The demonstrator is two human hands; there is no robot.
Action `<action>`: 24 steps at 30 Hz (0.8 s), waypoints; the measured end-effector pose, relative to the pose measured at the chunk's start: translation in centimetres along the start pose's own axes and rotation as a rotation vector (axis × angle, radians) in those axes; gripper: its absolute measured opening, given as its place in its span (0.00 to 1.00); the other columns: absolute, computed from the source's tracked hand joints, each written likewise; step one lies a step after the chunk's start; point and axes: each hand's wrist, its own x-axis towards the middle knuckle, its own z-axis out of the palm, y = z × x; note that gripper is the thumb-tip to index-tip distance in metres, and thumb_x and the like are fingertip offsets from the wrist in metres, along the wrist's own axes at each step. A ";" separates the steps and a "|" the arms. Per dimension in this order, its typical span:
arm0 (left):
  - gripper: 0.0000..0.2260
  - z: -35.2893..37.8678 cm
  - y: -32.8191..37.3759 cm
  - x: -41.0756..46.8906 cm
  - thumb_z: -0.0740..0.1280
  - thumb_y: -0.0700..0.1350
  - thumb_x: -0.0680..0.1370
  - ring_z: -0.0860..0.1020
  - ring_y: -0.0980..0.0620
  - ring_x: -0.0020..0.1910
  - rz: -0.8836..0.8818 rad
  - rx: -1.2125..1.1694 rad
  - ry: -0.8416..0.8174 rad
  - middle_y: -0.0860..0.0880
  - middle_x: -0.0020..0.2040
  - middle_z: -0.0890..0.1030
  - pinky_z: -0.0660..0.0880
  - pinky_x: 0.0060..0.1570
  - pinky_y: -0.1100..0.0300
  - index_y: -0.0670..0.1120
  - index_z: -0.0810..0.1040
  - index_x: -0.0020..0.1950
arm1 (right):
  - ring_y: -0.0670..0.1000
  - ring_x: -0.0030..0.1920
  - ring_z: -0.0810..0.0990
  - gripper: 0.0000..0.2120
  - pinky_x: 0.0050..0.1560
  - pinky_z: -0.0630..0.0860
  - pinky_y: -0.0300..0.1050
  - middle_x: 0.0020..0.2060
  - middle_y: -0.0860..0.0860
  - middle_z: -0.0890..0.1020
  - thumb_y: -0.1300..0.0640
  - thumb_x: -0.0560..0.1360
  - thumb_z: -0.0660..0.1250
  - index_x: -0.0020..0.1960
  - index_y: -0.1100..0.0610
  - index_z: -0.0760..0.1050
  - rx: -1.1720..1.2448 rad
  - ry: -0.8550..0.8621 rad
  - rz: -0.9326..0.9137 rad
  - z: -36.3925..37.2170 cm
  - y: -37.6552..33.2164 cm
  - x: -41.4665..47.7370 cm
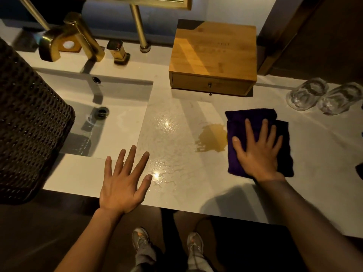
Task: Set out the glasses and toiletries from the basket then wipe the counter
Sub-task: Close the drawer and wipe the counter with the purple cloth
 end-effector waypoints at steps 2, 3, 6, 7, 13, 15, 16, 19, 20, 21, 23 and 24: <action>0.29 -0.1 0.1 0.1 0.44 0.66 0.82 0.48 0.45 0.84 0.002 0.002 -0.002 0.50 0.85 0.47 0.46 0.80 0.36 0.62 0.45 0.83 | 0.67 0.79 0.46 0.37 0.76 0.44 0.70 0.80 0.62 0.49 0.29 0.77 0.38 0.81 0.45 0.43 -0.005 -0.008 -0.054 0.3 -1.8 -0.7; 0.29 -0.1 0.1 0.1 0.44 0.66 0.82 0.48 0.45 0.84 0.002 0.000 -0.002 0.49 0.85 0.47 0.46 0.80 0.36 0.62 0.45 0.83 | 0.67 0.79 0.46 0.37 0.76 0.44 0.70 0.80 0.61 0.49 0.29 0.77 0.38 0.81 0.45 0.42 -0.003 -0.014 -0.075 0.5 -2.5 -1.1; 0.29 -0.2 0.2 0.0 0.44 0.66 0.82 0.49 0.45 0.84 0.007 -0.004 0.001 0.49 0.85 0.48 0.46 0.80 0.36 0.62 0.45 0.83 | 0.66 0.79 0.45 0.37 0.76 0.43 0.69 0.81 0.60 0.47 0.29 0.77 0.37 0.81 0.44 0.41 0.010 -0.043 -0.124 0.9 -3.8 -2.6; 0.29 -0.2 0.1 0.0 0.44 0.66 0.82 0.49 0.45 0.84 0.009 -0.006 0.001 0.49 0.85 0.48 0.47 0.80 0.35 0.62 0.46 0.83 | 0.66 0.79 0.45 0.37 0.76 0.44 0.69 0.81 0.60 0.47 0.29 0.77 0.38 0.81 0.44 0.42 0.014 -0.044 -0.138 1.0 -4.0 -3.3; 0.29 -0.4 0.1 0.0 0.43 0.66 0.82 0.50 0.45 0.84 0.008 -0.017 -0.010 0.49 0.85 0.49 0.48 0.79 0.35 0.62 0.47 0.83 | 0.65 0.78 0.56 0.32 0.75 0.55 0.67 0.79 0.62 0.57 0.35 0.79 0.54 0.80 0.46 0.58 0.041 0.128 -0.276 1.5 -1.1 -7.5; 0.29 -0.5 0.0 0.0 0.44 0.66 0.82 0.50 0.44 0.84 0.006 -0.021 -0.015 0.49 0.85 0.50 0.48 0.79 0.35 0.62 0.47 0.83 | 0.64 0.79 0.55 0.32 0.76 0.54 0.67 0.80 0.60 0.56 0.35 0.78 0.52 0.79 0.44 0.59 0.057 0.093 -0.222 1.2 0.6 -7.6; 0.29 -0.5 0.0 0.0 0.43 0.66 0.82 0.50 0.45 0.84 0.005 -0.021 -0.018 0.49 0.85 0.50 0.48 0.79 0.35 0.62 0.47 0.83 | 0.63 0.79 0.54 0.32 0.76 0.52 0.66 0.80 0.59 0.55 0.34 0.77 0.51 0.79 0.43 0.59 0.063 0.073 -0.180 0.9 1.4 -7.4; 0.29 -0.5 0.0 0.0 0.43 0.67 0.82 0.50 0.45 0.84 0.000 -0.019 -0.022 0.49 0.85 0.50 0.48 0.79 0.35 0.62 0.47 0.83 | 0.61 0.80 0.48 0.35 0.77 0.47 0.66 0.81 0.56 0.48 0.30 0.74 0.45 0.80 0.38 0.51 0.023 -0.024 -0.074 0.2 2.7 -5.6; 0.29 -0.5 0.0 0.0 0.43 0.67 0.82 0.51 0.45 0.84 0.000 -0.018 -0.023 0.49 0.85 0.50 0.48 0.79 0.35 0.62 0.47 0.83 | 0.61 0.80 0.44 0.36 0.77 0.44 0.66 0.82 0.54 0.45 0.28 0.73 0.42 0.80 0.36 0.46 0.002 -0.073 -0.046 0.1 2.7 -4.7; 0.29 -0.5 0.0 0.1 0.43 0.67 0.82 0.51 0.45 0.84 0.001 -0.016 -0.022 0.49 0.85 0.50 0.48 0.79 0.35 0.62 0.47 0.83 | 0.61 0.80 0.42 0.37 0.77 0.42 0.67 0.81 0.53 0.42 0.27 0.72 0.39 0.79 0.35 0.41 -0.010 -0.105 -0.019 0.0 2.6 -3.8; 0.30 -0.4 0.0 0.0 0.44 0.66 0.82 0.51 0.44 0.84 0.005 -0.017 -0.019 0.49 0.85 0.50 0.48 0.79 0.35 0.61 0.48 0.83 | 0.63 0.79 0.39 0.37 0.76 0.40 0.69 0.81 0.52 0.39 0.26 0.71 0.37 0.78 0.34 0.36 -0.017 -0.126 0.005 0.0 1.7 -2.1; 0.30 -0.4 0.0 0.0 0.45 0.66 0.82 0.51 0.44 0.84 0.005 -0.022 -0.016 0.49 0.85 0.50 0.48 0.79 0.35 0.61 0.48 0.83 | 0.63 0.79 0.39 0.37 0.75 0.39 0.70 0.81 0.53 0.38 0.26 0.72 0.37 0.78 0.34 0.35 -0.019 -0.125 -0.001 0.0 1.0 -1.4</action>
